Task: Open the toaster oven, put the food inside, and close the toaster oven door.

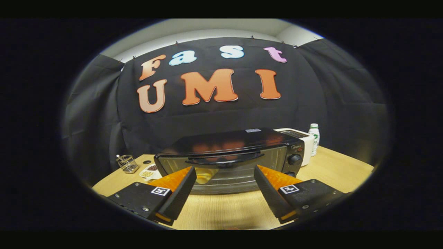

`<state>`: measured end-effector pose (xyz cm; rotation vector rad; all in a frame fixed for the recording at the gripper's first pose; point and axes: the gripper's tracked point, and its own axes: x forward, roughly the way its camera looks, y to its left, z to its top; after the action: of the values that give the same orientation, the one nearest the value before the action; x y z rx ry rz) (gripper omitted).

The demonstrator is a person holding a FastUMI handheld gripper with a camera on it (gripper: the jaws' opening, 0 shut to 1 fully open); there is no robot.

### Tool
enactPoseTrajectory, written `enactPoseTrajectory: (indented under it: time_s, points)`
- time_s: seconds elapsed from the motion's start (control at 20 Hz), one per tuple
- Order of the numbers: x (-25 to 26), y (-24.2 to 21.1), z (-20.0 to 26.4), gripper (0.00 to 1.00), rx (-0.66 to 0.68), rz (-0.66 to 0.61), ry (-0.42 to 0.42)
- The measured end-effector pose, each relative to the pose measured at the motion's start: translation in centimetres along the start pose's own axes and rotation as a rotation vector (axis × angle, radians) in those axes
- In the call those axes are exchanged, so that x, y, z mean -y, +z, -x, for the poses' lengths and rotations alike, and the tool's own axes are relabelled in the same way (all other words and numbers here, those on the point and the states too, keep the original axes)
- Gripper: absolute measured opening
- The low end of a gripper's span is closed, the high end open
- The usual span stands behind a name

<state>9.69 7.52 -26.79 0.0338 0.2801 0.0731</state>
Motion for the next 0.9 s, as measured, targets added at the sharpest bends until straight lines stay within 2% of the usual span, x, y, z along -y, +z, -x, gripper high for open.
enactPoseTrajectory:
  time_s: [0.35, 0.6, 0.9]
  points:
    - [0.1, 3.6, 3.2, 0.99, 0.028, 0.034, 0.008]
    - [1.6, 8.1, 7.4, 0.99, 0.089, 0.112, -0.021]
    - [2.7, 11.8, 13.1, 0.99, 0.124, 0.143, -0.033]
